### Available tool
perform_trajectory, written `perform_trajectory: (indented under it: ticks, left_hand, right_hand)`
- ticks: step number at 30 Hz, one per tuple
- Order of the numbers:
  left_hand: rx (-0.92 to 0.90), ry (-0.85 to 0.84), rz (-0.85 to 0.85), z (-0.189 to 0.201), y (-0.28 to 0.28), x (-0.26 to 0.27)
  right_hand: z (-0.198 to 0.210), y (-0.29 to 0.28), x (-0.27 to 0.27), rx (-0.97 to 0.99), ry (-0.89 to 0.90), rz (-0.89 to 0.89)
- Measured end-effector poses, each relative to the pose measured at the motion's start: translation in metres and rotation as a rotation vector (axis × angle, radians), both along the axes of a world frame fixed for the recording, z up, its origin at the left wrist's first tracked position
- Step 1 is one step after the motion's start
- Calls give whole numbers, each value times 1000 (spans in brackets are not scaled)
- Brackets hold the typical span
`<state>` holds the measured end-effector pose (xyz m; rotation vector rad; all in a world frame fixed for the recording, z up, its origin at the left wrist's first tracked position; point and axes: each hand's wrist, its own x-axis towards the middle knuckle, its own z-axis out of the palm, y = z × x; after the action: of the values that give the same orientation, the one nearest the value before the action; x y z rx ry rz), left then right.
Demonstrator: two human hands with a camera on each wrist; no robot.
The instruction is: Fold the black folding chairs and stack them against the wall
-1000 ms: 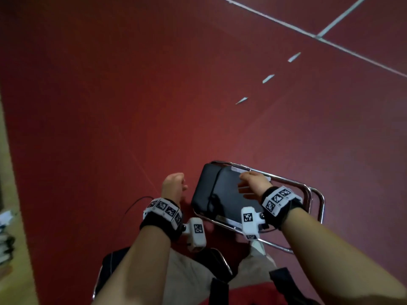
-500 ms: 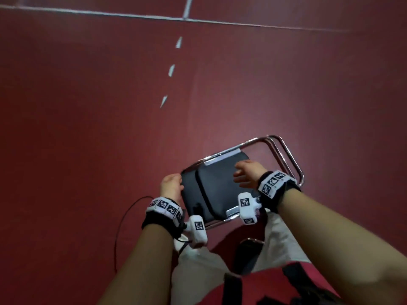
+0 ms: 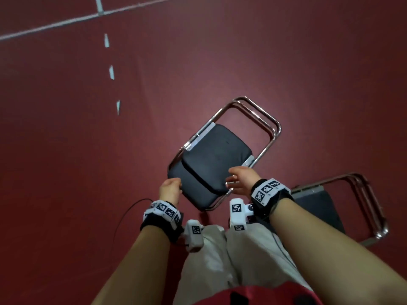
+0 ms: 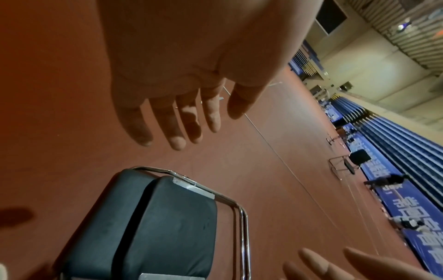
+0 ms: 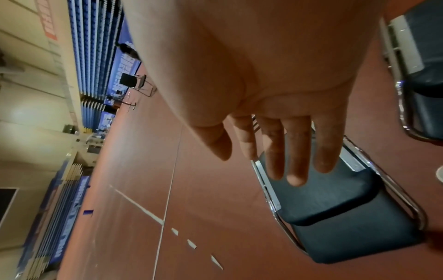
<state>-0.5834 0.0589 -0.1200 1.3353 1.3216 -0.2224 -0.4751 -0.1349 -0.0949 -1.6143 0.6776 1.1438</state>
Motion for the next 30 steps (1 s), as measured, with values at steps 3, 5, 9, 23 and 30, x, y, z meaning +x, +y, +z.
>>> perform_trajectory:
  ticks: [3,5,9,23,30]
  left_hand:
    - [-2,42,-42,-28,-14,1]
    - [-6,74,-62,-46,-23,-2]
    - [-12,91,-88,-93,-52,-18]
    - [-3,200,-20,-343,-67,-71]
    - [-47,196,-49,-490,-33,-83]
  right_hand:
    - [-29,-19,-15,-12,40,-34]
    - [-52,-32,-26,-24,58,-60]
    - [-107,-56,-48,-31,118,-111]
    - [-366,-66,-95,1,209,-302]
    - [-517,-39,-120,-39,201,-377]
